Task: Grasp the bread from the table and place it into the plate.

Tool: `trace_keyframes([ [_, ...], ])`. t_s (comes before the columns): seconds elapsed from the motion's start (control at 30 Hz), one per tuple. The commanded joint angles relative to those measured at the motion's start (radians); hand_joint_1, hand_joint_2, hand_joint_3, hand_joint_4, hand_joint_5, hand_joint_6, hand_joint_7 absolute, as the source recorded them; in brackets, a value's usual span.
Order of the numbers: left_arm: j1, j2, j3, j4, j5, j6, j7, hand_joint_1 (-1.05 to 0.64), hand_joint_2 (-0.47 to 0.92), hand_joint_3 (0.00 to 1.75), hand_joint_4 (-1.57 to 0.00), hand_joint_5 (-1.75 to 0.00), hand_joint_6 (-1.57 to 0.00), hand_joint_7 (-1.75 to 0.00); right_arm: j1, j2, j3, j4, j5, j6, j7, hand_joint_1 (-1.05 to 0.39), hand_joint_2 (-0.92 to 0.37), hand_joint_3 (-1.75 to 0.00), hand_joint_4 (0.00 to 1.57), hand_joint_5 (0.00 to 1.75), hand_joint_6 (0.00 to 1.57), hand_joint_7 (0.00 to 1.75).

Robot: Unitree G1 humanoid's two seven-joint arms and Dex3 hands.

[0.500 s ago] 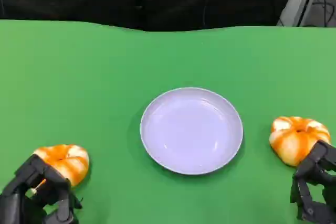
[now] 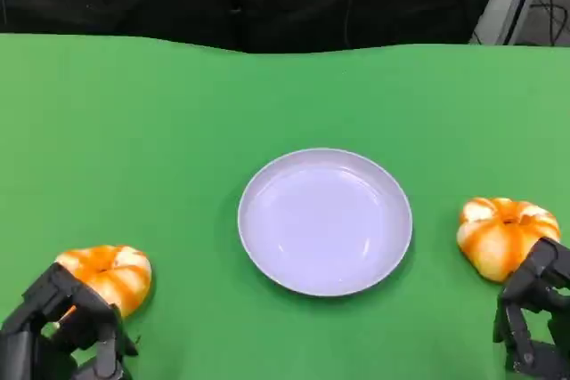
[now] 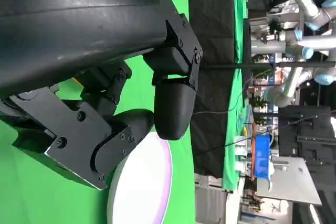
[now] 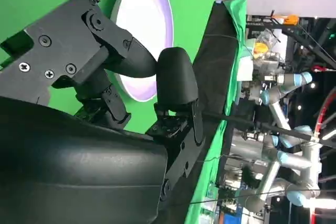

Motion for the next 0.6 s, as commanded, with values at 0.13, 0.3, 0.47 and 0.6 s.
trace_keyframes([
  [0.13, 0.008, 0.014, 0.000, -0.020, -0.001, -0.001, 0.005, -0.10, 0.58, 1.16, -0.90, -1.75, -0.70, -1.75, 0.014, -0.011, -0.007, -0.031, 0.018, 0.017, -0.003, -0.16, -0.51, -1.27, 0.88, 1.75, 0.74, 1.68],
  [0.3, 0.007, 0.017, 0.007, -0.017, 0.029, -0.028, 0.018, -0.08, 0.61, 1.09, -0.86, -1.75, -0.72, -1.60, 0.017, -0.010, -0.006, -0.041, 0.006, 0.019, -0.014, -0.15, -0.50, -1.28, 0.89, 1.75, 0.75, 1.69],
  [0.47, 0.011, 0.041, 0.017, -0.007, 0.197, -0.105, 0.095, -0.08, 0.58, 1.05, -0.77, -1.53, -0.77, -1.21, 0.015, -0.013, -0.006, -0.035, 0.014, 0.007, -0.002, -0.15, -0.50, -1.27, 0.89, 1.75, 0.75, 1.69],
  [0.6, 0.026, 0.074, 0.018, -0.038, 0.402, -0.141, 0.194, -0.30, 0.71, 0.54, -0.58, -1.07, -0.72, -0.62, 0.021, -0.012, -0.007, -0.047, 0.016, 0.015, -0.003, -0.15, -0.50, -1.27, 0.89, 1.75, 0.75, 1.69],
])
